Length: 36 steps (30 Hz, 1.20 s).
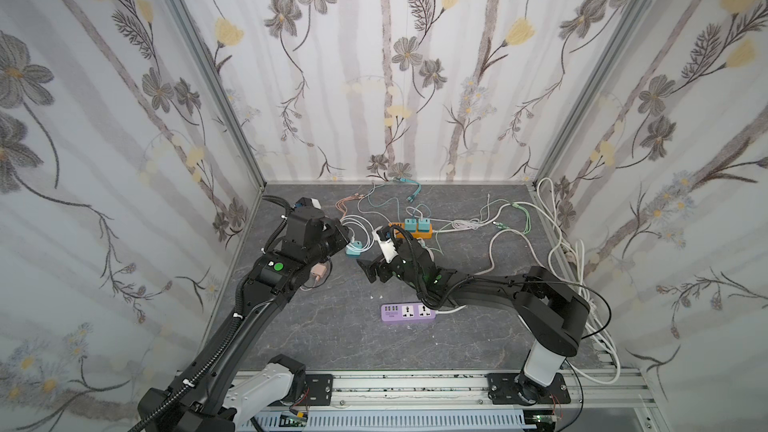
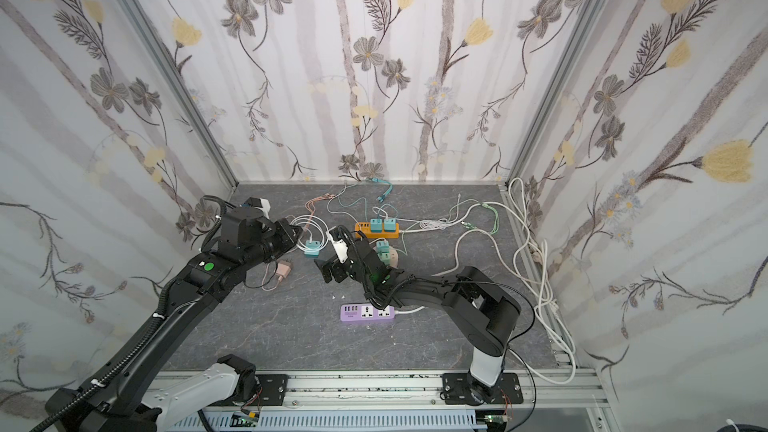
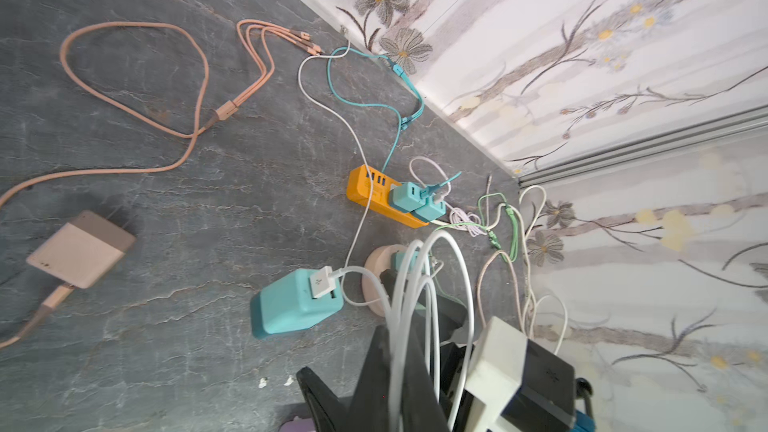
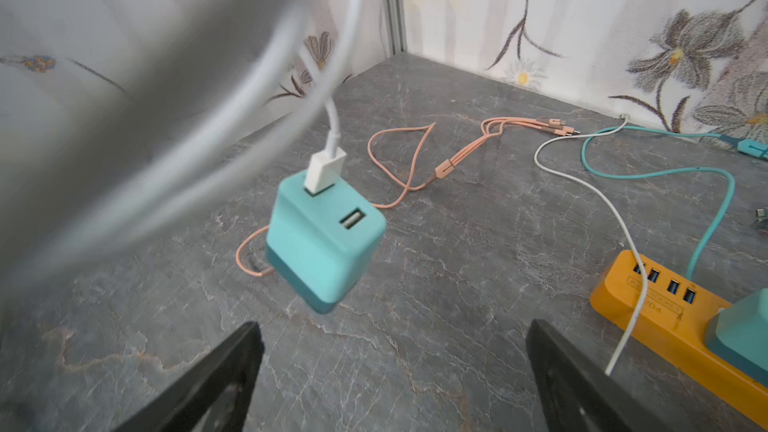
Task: Insert the plug
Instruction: 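Reach the right gripper to the loose teal charger and grasp it, then lift the teal charger with the right gripper while the left arm rises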
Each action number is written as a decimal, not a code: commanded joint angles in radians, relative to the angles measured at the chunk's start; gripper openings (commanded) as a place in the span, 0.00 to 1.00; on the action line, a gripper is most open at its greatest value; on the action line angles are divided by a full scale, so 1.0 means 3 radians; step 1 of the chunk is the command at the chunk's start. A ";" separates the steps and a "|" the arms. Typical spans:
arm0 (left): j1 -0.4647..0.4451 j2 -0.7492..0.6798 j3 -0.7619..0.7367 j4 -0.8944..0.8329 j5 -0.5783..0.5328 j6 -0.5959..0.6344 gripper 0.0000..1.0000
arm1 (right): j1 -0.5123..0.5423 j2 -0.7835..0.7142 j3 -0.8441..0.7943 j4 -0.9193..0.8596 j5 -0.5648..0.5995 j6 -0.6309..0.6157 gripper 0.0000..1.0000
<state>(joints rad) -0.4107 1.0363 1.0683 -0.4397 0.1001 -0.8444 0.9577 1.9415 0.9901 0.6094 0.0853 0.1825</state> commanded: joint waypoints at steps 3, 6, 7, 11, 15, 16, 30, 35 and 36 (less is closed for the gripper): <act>-0.0001 -0.0112 0.0041 0.0287 0.0083 -0.0283 0.00 | 0.0031 0.0155 0.0041 0.0735 0.0210 0.0127 0.98; -0.0002 -0.0173 0.0029 0.0314 0.0052 -0.0329 0.00 | 0.0049 0.0257 0.0046 0.1029 0.0189 0.0190 0.98; -0.0001 -0.0189 0.0024 0.0324 0.0052 -0.0355 0.00 | 0.0058 0.0298 0.0054 0.1119 0.0190 0.0211 0.98; -0.0001 -0.0246 -0.0015 0.0380 0.0066 -0.0465 0.00 | 0.0117 0.0427 0.0146 0.1263 0.0315 0.0207 0.97; -0.0012 -0.0287 -0.0053 0.0412 0.0055 -0.0516 0.00 | 0.0189 0.0504 0.0222 0.1392 0.0624 0.0122 0.96; -0.0012 -0.0296 -0.0065 0.0410 0.0042 -0.0529 0.00 | 0.0206 0.0525 0.0232 0.1440 0.0687 0.0078 0.94; -0.0027 -0.0327 -0.0108 0.0421 0.0014 -0.0550 0.00 | 0.0300 0.0584 0.0206 0.1614 0.0938 -0.0152 0.63; -0.0030 -0.0389 -0.0177 0.0428 0.0008 -0.0550 0.00 | 0.0300 0.0547 0.0150 0.1624 0.0815 -0.0273 0.48; -0.0027 -0.0411 -0.0204 0.0427 0.0014 -0.0543 0.00 | 0.0300 0.0527 0.0123 0.1627 0.0772 -0.0331 0.45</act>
<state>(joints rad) -0.4183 0.9241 1.0183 -0.3473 0.1116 -1.0016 1.0454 2.1105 1.0363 1.0431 0.3458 0.1314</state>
